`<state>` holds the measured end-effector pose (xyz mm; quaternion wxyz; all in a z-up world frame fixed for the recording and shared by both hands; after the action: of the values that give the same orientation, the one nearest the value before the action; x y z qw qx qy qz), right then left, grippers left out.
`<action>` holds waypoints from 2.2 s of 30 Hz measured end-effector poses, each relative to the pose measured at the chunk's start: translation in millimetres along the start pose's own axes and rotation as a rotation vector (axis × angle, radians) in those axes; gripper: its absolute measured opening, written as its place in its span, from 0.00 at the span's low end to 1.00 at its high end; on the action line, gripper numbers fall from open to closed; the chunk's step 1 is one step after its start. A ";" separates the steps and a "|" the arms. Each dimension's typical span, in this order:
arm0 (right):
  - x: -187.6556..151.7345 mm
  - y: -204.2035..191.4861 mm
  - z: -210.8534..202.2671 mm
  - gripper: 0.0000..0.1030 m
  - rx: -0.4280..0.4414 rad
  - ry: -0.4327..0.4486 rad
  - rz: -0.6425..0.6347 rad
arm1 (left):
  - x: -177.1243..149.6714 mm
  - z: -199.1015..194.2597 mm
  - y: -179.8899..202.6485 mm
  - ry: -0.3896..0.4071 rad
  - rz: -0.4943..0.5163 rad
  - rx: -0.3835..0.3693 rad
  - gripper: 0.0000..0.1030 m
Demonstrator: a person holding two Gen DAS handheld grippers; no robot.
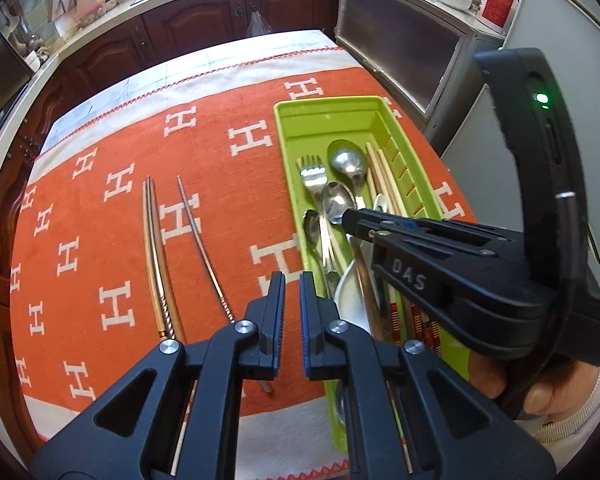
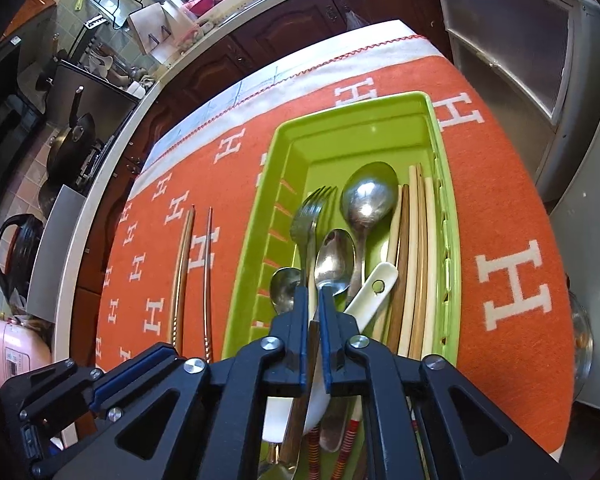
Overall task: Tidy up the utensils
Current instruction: 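Open both grippers over the tray and withdraw them toward the chopsticks, then close the left gripper on a wooden chopstick while the right gripper closes on a steel chopstick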
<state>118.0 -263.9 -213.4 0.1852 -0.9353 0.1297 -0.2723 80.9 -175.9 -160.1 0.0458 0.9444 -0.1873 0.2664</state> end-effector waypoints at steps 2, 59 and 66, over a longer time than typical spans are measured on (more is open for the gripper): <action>-0.9 -3.8 -1.0 0.08 -0.003 0.004 0.000 | -1.7 -1.9 -4.8 -0.004 -0.011 -0.002 0.04; -37.0 -135.6 -21.2 0.13 0.038 -0.056 -0.251 | -62.0 52.0 -155.1 -0.075 -0.265 -0.056 0.20; -37.9 -135.5 -6.0 0.13 0.031 -0.081 -0.248 | -56.7 59.3 -155.6 -0.070 -0.247 -0.042 0.20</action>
<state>102.9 -130.9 -169.7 0.1695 -0.9514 0.0011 -0.2572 124.0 -24.3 -238.2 0.0912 0.9678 -0.0768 0.2215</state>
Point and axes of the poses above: each gripper's, at about its wrist camera, not at the fingertips, and z roughly the way its jaws point, y to its right, x to its top, the point moved 8 cm from there along z, roughly the way its jaws point, and after that the axes turned 6 degrees about y, right-handed, at the moved point
